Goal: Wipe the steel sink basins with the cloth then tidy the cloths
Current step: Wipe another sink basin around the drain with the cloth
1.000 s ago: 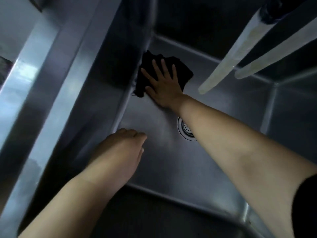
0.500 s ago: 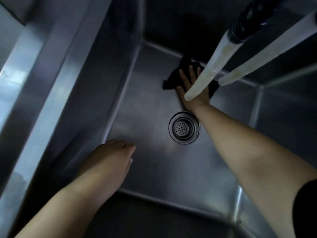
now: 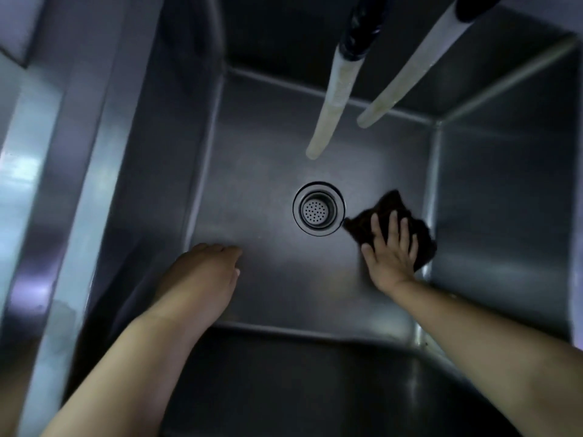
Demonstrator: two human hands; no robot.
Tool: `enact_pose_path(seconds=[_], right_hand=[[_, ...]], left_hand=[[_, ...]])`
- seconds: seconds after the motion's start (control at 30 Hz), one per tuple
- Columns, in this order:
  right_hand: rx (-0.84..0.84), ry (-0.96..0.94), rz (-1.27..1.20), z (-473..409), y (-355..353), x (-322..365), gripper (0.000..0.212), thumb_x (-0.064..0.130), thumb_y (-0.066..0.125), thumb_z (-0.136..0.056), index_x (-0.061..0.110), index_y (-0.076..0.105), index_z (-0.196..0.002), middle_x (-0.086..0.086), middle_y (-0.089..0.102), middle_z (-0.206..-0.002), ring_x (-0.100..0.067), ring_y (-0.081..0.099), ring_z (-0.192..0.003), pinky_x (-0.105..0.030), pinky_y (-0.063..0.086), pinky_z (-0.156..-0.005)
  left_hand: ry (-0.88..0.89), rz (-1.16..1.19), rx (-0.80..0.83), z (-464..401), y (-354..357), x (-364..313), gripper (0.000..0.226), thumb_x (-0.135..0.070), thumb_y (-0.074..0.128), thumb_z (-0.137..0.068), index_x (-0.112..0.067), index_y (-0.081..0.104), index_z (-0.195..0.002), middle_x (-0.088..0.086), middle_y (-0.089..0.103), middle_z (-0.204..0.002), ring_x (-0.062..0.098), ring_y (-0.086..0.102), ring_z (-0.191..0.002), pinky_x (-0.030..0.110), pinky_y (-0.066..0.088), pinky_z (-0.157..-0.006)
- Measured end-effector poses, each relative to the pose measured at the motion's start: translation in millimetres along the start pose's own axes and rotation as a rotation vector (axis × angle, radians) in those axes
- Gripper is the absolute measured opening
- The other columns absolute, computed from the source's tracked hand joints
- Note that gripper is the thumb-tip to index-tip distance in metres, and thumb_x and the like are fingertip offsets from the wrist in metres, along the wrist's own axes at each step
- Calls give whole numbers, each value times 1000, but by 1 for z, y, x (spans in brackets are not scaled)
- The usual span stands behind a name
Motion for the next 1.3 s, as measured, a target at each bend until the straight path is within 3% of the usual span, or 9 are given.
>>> enact_pose_path(seconds=[0.17, 0.37, 0.5, 0.7, 0.8, 0.9, 1.1, 1.23, 1.3], right_hand=[[65, -267, 82, 68, 21, 52, 69, 37, 45, -93, 41, 4, -149, -11, -2, -159, -37, 10, -143, -52, 24, -103], [379, -722, 234, 119, 38, 103, 65, 17, 46, -96, 40, 14, -148, -12, 9, -157, -36, 15, -138, -46, 20, -108], [551, -613, 158, 123, 24, 106, 43, 29, 42, -98, 26, 43, -141, -11, 28, -151, -35, 25, -136, -41, 21, -111], [837, -317, 73, 161, 11, 61, 62, -4, 44, -88, 32, 46, -138, -5, 45, -142, -27, 52, -118, -32, 43, -98], [844, -275, -70, 180, -12, 56, 58, -2, 44, -89, 34, 50, -135, -1, 52, -126, -18, 51, -99, -21, 45, -77], [825, -268, -205, 202, -39, 61, 53, 1, 49, -90, 34, 54, -131, -2, 51, -135, -20, 51, -114, -20, 42, -90], [709, -289, -500, 241, -96, 93, 59, -7, 44, -79, 32, 65, -118, 2, 67, -111, -15, 58, -88, -19, 44, -71], [418, -184, -900, 258, -155, 97, 58, -14, 44, -80, 24, 67, -117, 12, 63, -78, 7, 51, -52, -7, 36, -51], [166, -157, -1053, 268, -188, 89, 57, -15, 48, -81, 26, 66, -116, 10, 64, -94, 14, 57, -67, -2, 38, -64]], left_hand=[[-25, 25, 69, -1, 10, 0, 32, -28, 40, -98, -22, 52, -127, 4, 55, -132, 24, 50, -121, 30, 42, -96], [-67, 64, 147, 2, 30, 8, 33, -30, 37, -98, -26, 55, -125, 5, 54, -135, 25, 52, -121, 33, 44, -98], [-80, 78, 182, 11, 32, 4, 36, -29, 32, -99, -26, 52, -130, 2, 50, -140, 22, 50, -125, 29, 41, -101], [16, 93, 77, 36, 1, -11, 28, -25, 37, -98, -20, 61, -112, 7, 62, -121, 26, 59, -107, 28, 46, -86], [94, 52, 3, 45, -26, -22, 27, -22, 40, -98, -19, 59, -116, 5, 63, -117, 25, 60, -104, 30, 48, -86], [125, 9, 4, 59, -47, -28, 36, -20, 38, -97, -26, 52, -129, 5, 59, -126, 25, 57, -111, 33, 48, -90], [288, -42, -13, 99, -73, -52, 40, -19, 39, -96, -29, 48, -133, -1, 53, -134, 19, 52, -118, 29, 43, -93], [386, 4, -6, 128, -95, -76, 40, -22, 41, -95, -30, 48, -133, -6, 51, -137, 14, 49, -122, 26, 41, -96], [413, 91, -5, 144, -109, -92, 35, -26, 43, -94, -29, 53, -127, -7, 57, -129, 13, 54, -115, 25, 43, -89]])
Point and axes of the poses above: each hand's wrist, its own z-axis away from the middle knuckle, its own y-axis out of the palm, x = y × z, the point moved 9 cm from there along -z, towards the middle knuckle
